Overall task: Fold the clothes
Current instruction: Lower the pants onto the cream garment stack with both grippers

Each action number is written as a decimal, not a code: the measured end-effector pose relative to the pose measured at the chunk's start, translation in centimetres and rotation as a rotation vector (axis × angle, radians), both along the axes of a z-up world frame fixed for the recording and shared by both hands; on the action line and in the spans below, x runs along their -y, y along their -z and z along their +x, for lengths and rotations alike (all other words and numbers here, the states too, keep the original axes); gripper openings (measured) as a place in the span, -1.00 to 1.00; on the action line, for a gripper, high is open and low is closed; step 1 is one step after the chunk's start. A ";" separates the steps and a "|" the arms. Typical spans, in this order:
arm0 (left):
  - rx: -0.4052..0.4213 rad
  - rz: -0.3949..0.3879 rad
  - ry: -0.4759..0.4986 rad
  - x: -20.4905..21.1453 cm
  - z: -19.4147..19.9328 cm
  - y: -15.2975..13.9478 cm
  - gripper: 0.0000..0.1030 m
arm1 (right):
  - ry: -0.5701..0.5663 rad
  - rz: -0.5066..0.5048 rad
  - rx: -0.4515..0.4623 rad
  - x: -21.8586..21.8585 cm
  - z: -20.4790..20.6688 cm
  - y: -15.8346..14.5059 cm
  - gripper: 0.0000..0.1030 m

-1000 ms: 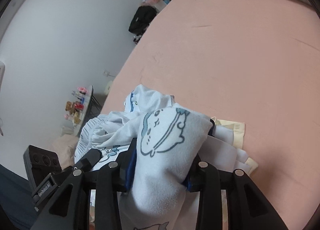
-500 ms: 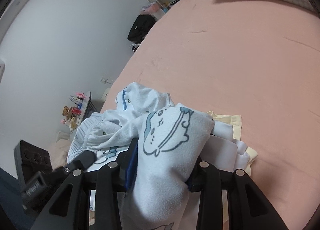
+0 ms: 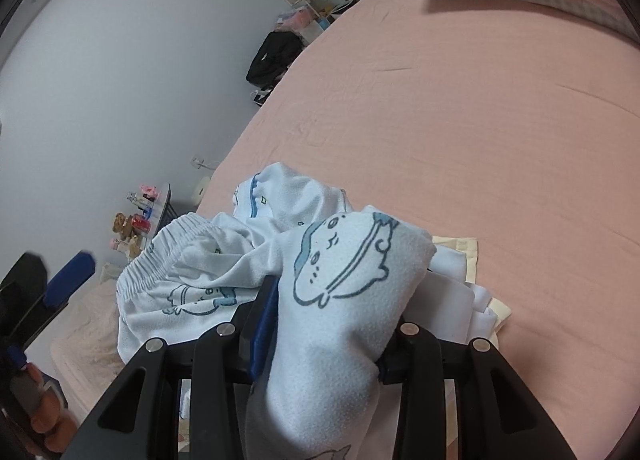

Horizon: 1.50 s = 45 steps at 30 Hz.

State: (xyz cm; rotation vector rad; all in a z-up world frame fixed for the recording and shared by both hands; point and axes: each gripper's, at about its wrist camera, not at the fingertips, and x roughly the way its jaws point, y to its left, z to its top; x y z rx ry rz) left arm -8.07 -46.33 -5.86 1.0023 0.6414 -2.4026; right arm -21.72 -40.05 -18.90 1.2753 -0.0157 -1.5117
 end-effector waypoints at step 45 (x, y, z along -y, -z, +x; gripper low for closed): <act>-0.088 0.266 -0.134 5.2 2.4 3.0 0.44 | 0.157 -0.031 -0.317 -5.3 3.8 -8.7 0.07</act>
